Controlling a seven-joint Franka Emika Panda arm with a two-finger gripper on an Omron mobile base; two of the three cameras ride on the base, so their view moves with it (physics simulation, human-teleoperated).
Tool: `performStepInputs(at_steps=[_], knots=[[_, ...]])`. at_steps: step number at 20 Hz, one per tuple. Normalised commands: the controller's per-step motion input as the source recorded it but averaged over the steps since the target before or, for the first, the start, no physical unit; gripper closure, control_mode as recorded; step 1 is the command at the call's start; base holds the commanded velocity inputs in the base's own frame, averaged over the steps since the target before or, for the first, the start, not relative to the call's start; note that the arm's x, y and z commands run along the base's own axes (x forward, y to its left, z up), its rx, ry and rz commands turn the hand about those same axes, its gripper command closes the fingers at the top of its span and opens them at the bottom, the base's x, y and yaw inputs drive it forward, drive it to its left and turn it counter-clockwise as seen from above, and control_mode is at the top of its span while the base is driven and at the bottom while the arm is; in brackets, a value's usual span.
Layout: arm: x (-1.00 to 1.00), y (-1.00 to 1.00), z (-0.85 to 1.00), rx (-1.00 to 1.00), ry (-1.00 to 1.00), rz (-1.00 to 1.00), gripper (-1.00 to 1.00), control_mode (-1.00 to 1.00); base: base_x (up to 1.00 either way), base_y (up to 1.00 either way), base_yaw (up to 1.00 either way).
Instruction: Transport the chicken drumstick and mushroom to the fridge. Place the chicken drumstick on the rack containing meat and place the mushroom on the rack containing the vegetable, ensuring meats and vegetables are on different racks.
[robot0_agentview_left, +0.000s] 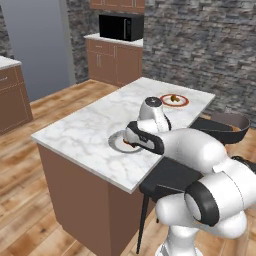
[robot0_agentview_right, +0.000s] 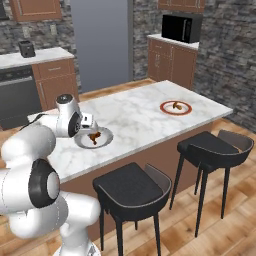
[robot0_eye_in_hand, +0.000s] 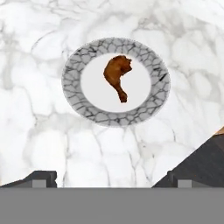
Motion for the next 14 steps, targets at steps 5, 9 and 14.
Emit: performStepInputs(at_steps=[5, 9, 14], knots=[[0.41, 0.00, -0.29, 0.00, 0.06, 0.00, -1.00, -1.00, 0.00, 0.00, 0.00], [0.45, 0.01, -0.37, 0.00, 0.03, 0.00, -1.00, -1.00, 0.00, 0.00, 0.00], [0.45, 0.01, -0.38, 0.00, 0.01, 0.01, -1.00, -1.00, 0.00, 0.00, 0.00]])
